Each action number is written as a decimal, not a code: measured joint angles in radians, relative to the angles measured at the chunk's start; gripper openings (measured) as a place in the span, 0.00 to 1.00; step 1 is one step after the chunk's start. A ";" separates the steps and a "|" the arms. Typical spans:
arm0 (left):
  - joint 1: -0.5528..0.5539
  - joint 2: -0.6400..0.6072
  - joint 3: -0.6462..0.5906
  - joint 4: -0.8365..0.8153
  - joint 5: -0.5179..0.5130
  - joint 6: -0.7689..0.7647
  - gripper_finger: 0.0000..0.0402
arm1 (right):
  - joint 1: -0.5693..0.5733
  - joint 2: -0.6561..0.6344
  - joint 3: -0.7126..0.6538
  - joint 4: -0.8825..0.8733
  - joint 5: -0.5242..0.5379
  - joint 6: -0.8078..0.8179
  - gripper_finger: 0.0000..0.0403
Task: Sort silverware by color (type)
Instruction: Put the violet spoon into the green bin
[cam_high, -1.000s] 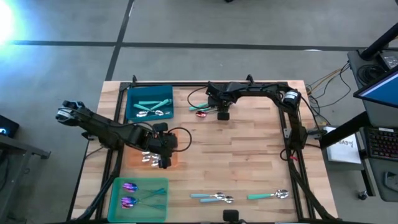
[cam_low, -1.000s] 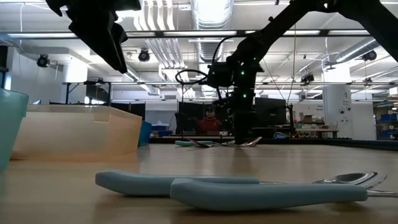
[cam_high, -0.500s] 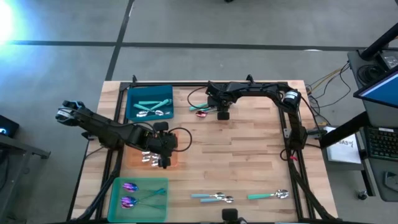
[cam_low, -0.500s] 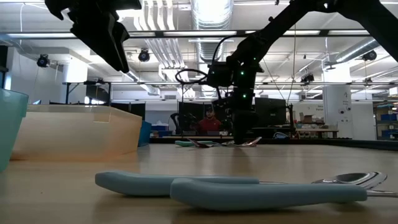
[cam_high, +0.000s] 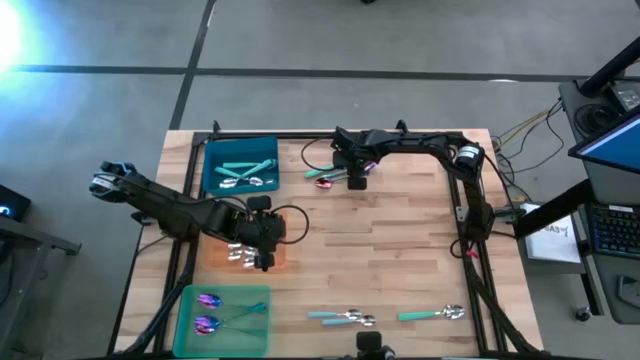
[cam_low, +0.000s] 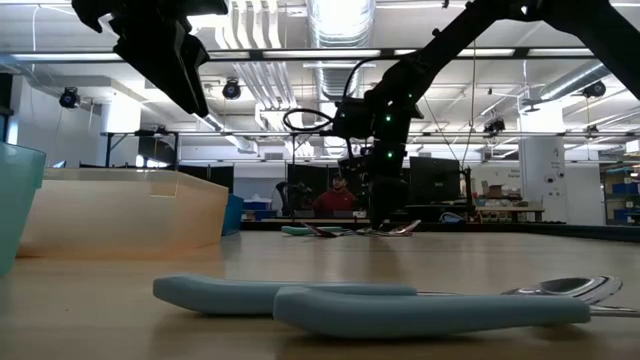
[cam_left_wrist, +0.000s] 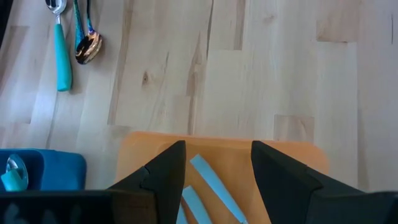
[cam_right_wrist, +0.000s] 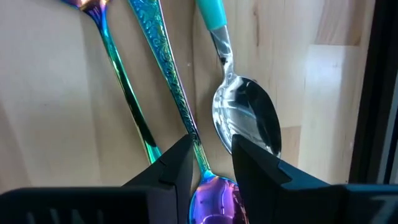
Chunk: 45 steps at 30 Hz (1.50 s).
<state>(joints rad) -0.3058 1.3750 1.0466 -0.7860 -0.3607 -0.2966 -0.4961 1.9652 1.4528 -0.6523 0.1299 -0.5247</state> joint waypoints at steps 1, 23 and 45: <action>0.000 0.000 0.000 0.000 0.000 0.000 0.41 | 0.000 0.000 0.000 0.000 0.000 0.000 0.25; 0.000 0.000 -0.002 0.000 0.000 0.000 0.41 | -0.002 0.053 -0.005 0.010 -0.033 0.015 0.23; 0.000 -0.001 -0.054 0.113 -0.016 -0.035 0.41 | 0.006 -0.004 -0.016 -0.070 -0.052 0.046 0.03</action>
<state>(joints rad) -0.3061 1.3743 0.9923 -0.6730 -0.3767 -0.3316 -0.4901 1.9608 1.4370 -0.7219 0.0777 -0.4783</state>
